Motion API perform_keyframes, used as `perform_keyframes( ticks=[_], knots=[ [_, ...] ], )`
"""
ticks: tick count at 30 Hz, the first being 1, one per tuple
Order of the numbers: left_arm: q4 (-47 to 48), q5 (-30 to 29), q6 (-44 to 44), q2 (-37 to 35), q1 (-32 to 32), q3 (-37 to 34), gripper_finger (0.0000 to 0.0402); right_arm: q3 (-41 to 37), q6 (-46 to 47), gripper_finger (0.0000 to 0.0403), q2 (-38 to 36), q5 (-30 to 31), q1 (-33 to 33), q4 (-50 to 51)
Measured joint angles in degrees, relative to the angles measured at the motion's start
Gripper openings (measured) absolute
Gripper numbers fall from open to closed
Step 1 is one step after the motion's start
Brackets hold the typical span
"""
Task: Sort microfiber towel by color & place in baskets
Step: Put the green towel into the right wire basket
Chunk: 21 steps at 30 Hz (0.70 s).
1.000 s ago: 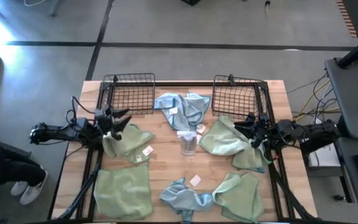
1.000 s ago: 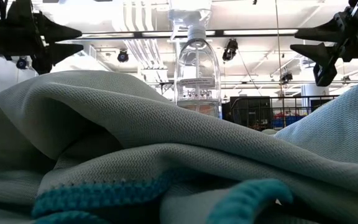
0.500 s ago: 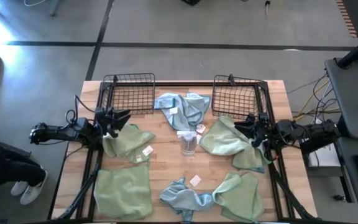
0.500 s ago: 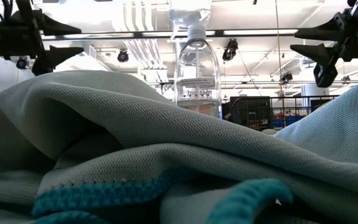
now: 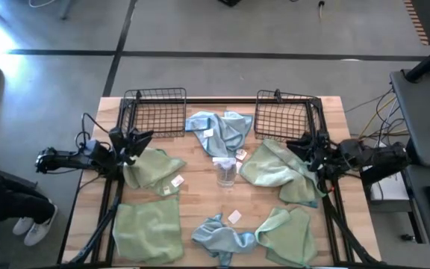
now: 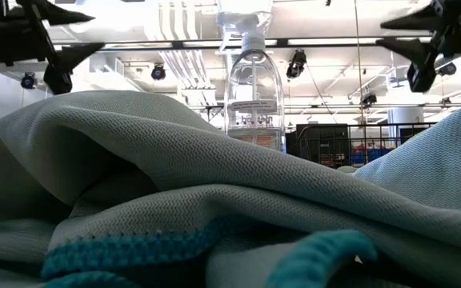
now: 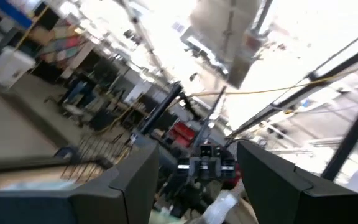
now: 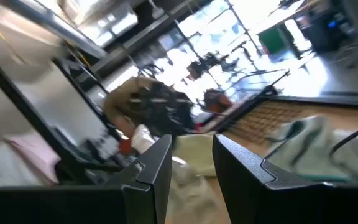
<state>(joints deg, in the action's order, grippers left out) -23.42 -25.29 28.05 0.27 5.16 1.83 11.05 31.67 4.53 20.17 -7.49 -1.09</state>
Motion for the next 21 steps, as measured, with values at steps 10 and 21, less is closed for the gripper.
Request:
perform_keyframes(
  ticks=[10, 21],
  knots=[
    [-8.96, 7.63, -4.68, 0.83, 0.01, 1.02, 0.0201, 22.57, -7.66, 0.0111, 15.24, 0.84, 0.0, 19.6],
    [16.24, 19.36, -19.41, 13.79, 0.01, 26.26, 0.0201, 46.27, -9.18, 0.0111, 30.52, 0.65, 0.0, 46.65]
  ],
)
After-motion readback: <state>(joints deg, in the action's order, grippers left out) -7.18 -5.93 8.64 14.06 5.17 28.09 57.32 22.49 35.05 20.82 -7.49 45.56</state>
